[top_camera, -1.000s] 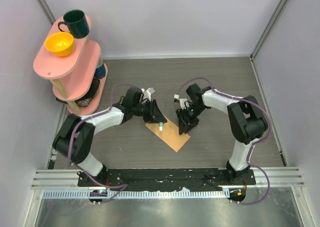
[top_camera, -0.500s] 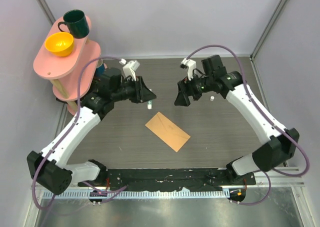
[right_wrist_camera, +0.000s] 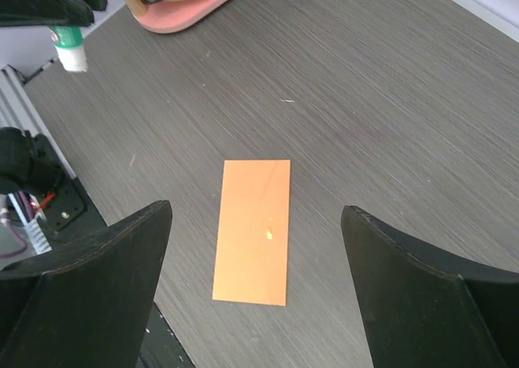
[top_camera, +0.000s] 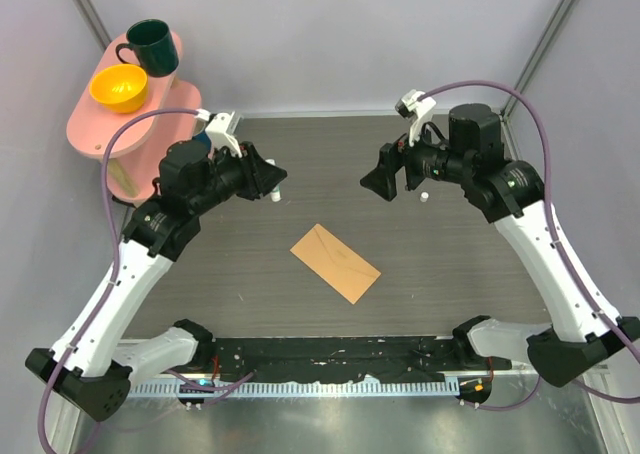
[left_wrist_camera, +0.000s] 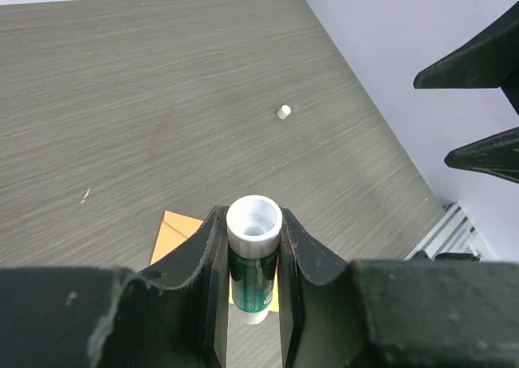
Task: Place the letter into the envelope and seal it
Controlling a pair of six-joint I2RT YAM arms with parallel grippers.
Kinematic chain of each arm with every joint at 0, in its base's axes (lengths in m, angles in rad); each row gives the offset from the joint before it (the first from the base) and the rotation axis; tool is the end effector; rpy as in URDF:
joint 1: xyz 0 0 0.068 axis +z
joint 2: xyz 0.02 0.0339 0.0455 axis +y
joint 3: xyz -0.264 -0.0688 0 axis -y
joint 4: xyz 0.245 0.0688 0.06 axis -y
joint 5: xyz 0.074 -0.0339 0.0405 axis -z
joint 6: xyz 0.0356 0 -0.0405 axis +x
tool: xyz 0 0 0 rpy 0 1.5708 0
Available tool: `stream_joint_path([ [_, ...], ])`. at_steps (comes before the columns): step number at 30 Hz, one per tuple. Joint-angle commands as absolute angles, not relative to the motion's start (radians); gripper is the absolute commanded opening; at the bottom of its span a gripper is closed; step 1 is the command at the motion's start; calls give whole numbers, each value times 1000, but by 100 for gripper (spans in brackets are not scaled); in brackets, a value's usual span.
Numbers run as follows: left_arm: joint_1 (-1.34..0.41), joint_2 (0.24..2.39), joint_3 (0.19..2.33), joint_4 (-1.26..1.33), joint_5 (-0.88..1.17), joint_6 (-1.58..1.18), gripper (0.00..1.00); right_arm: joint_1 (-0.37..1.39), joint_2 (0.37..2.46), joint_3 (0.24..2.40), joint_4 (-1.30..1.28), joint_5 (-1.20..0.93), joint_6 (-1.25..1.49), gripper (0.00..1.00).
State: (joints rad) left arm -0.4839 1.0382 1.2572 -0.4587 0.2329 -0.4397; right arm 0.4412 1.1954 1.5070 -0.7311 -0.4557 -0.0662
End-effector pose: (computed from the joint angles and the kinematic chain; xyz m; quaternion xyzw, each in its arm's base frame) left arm 0.1888 -0.1085 0.4269 0.0890 0.7795 -0.3551 0.5083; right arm 0.2056 0.1144 0.4482 -0.3241 0.7601 0.2850 0.4857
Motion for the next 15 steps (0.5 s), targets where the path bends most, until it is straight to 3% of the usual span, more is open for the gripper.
stream_joint_path([
  [1, -479, 1048, 1226, -344, 195, -511, 0, 442, 1278, 1594, -718, -502, 5, 90],
  [6, -483, 1112, 1203, -235, 204, -675, 0, 494, 1345, 1638, -709, -505, 103, 94],
  [12, -532, 1173, 1148, -118, 200, -799, 0, 629, 1422, 1749, -788, -278, 109, 98],
  [15, -568, 1163, 1086, -46, 164, -839, 0, 643, 1425, 1726, -779, -307, 137, 98],
])
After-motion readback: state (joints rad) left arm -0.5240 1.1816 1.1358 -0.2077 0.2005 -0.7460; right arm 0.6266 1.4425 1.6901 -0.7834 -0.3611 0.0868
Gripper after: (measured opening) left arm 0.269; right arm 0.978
